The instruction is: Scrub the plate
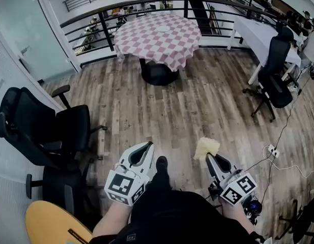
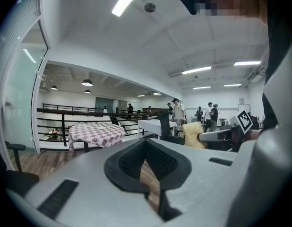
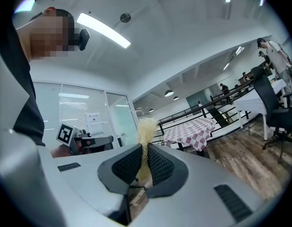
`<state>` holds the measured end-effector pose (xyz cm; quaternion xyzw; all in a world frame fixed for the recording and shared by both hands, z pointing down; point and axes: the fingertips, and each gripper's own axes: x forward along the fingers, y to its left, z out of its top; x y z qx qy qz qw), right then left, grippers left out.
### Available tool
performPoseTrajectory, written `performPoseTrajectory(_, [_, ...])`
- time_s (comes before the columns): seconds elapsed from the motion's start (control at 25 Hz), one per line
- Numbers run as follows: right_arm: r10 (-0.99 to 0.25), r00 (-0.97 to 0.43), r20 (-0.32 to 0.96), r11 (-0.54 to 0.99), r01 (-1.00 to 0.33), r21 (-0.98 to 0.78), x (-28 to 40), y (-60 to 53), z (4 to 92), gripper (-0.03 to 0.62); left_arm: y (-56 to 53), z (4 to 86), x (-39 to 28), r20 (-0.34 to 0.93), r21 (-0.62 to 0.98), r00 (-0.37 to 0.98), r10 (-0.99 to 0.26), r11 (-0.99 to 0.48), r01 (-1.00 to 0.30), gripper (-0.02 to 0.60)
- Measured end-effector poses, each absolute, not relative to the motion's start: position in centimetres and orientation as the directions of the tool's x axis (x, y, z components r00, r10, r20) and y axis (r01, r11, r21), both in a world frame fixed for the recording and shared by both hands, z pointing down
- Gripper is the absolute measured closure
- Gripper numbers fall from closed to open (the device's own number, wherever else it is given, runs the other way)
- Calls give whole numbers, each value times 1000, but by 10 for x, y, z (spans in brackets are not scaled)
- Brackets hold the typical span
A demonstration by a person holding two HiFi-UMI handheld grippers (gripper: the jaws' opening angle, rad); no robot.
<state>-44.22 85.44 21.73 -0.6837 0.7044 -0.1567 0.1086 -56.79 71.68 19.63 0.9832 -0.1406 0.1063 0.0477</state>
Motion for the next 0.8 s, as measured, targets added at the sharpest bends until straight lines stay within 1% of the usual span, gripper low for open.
performPoseTrajectory(0.24, [-994, 6, 106, -46, -925, -377, -386, 769, 191, 553, 623, 171, -499, 225, 89, 953, -204, -969, -229, 574])
performPoseTrajectory(0.4, [-994, 39, 106, -77, -923, -377, -350, 739, 205, 553, 593, 188, -460, 224, 94, 960, -171, -976, -196, 574])
performPoseTrajectory(0.6, [-995, 31, 95, -62, -934, -352, -319, 697, 243, 553, 560, 227, -421, 206, 64, 967, -149, -984, -165, 574])
performPoseTrajectory(0.8, [-995, 0, 96, -37, -922, -386, -304, 629, 249, 553, 507, 236, -389, 213, 75, 970, -121, -987, -140, 574])
